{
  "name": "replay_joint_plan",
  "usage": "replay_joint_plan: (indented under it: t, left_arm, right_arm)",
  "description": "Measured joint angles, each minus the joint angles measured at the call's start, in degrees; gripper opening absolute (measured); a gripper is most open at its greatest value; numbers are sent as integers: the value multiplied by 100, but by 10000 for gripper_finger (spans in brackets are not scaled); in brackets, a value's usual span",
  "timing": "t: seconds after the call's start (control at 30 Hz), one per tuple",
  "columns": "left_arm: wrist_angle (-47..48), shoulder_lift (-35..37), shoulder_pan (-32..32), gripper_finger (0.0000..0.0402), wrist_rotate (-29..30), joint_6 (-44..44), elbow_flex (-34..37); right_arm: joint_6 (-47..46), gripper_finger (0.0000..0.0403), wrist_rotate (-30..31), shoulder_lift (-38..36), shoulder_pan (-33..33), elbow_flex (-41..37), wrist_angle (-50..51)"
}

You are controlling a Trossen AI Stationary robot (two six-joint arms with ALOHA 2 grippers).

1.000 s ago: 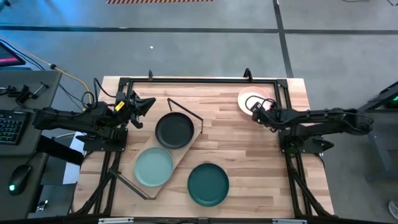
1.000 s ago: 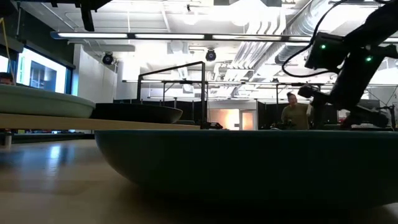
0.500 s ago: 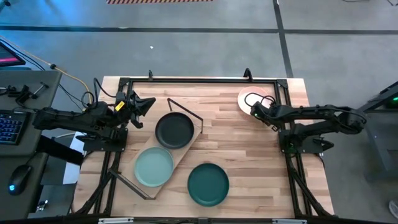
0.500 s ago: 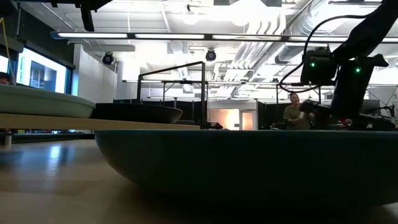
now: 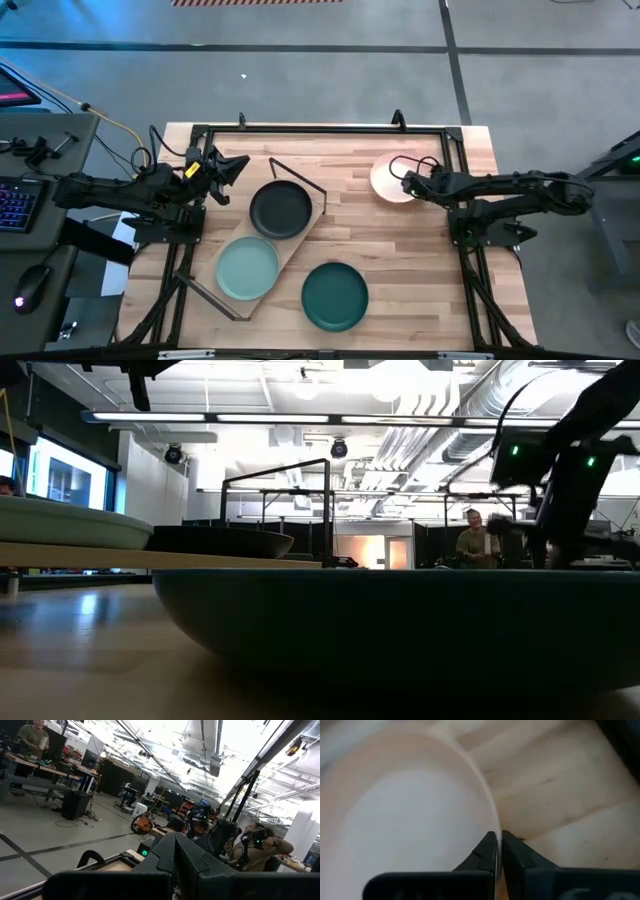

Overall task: Place and stack plates onto a shelf
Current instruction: Stack the white plate on the light blue plate on the shelf

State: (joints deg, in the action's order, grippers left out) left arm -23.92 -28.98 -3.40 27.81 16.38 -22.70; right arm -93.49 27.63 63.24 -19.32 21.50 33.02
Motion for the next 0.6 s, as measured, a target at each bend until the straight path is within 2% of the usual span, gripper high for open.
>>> replay_joint_plan:
  t: [0.17, 0.33, 0.47, 0.6]
  left_arm:
    - [9, -4, 0, 0, 0, 0, 0]
    - [6, -4, 0, 0, 42, 0, 0]
    - [6, -4, 0, 0, 205, -1, 0]
    - [6, -4, 0, 0, 309, 0, 0]
  right_arm:
    - [1004, 1, 115, -982, 619, 487, 885]
    - [1963, 0, -318, -1667, 1425, 1426, 1869]
    - [2382, 0, -850, -1631, 2180, 2305, 2525]
    - [2671, 0, -1303, -1253, 2916, 2925, 2490]
